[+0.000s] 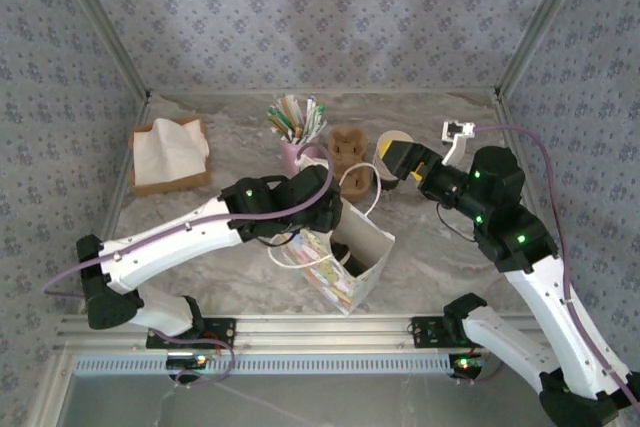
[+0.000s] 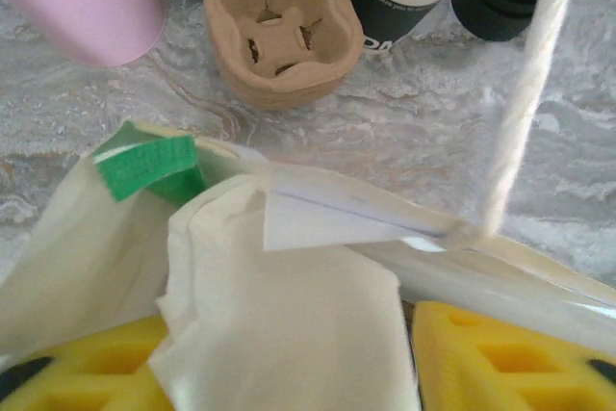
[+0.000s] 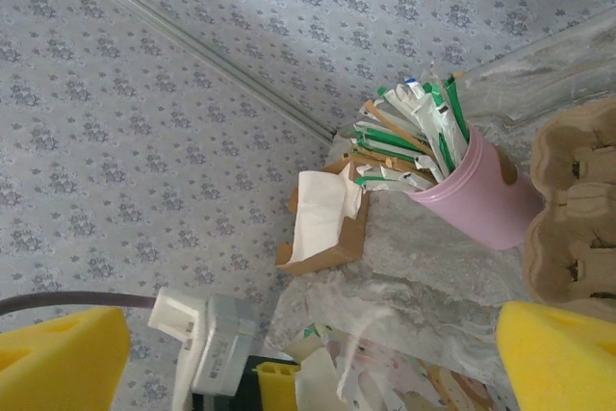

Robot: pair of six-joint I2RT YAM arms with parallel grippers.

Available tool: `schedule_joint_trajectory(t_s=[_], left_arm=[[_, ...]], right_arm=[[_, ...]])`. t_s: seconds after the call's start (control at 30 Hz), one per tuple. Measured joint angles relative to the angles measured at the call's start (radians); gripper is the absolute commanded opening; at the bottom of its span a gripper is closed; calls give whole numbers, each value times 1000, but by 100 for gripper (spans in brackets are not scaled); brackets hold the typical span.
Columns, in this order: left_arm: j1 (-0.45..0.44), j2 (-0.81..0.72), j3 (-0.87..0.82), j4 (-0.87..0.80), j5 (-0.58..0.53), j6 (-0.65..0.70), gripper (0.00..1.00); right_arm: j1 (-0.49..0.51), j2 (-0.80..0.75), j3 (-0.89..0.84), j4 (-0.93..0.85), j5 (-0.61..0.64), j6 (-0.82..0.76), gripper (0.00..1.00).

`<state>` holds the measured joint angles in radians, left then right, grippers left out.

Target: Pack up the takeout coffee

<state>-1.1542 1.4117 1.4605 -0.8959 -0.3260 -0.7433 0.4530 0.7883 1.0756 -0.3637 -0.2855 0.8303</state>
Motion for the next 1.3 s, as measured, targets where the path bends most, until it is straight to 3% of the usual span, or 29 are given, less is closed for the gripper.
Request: schedule_joint_trajectory(t_s=[0.2,0.4,0.67,0.97,1.07,1.3], left_arm=[[0,-26,64,-37,-1,7,61],[18,-50,141,-71,-3,38,46],[141,-37,235,-130,1,108,27],[165,76,280,-158,26,171,14],[169,100,280,-165,39,177,5],[150,101,243,-171,74,172,3]], right_arm=[[-6,-10,-8,0,-6,0,100],[-8,-11,-19,0,-10,11,100],[-10,-11,-19,0,-11,11,100],[-12,-11,-30,4,-12,18,100],[-12,-11,-32,3,-14,18,100],[-13,-12,-34,5,-18,18,100]])
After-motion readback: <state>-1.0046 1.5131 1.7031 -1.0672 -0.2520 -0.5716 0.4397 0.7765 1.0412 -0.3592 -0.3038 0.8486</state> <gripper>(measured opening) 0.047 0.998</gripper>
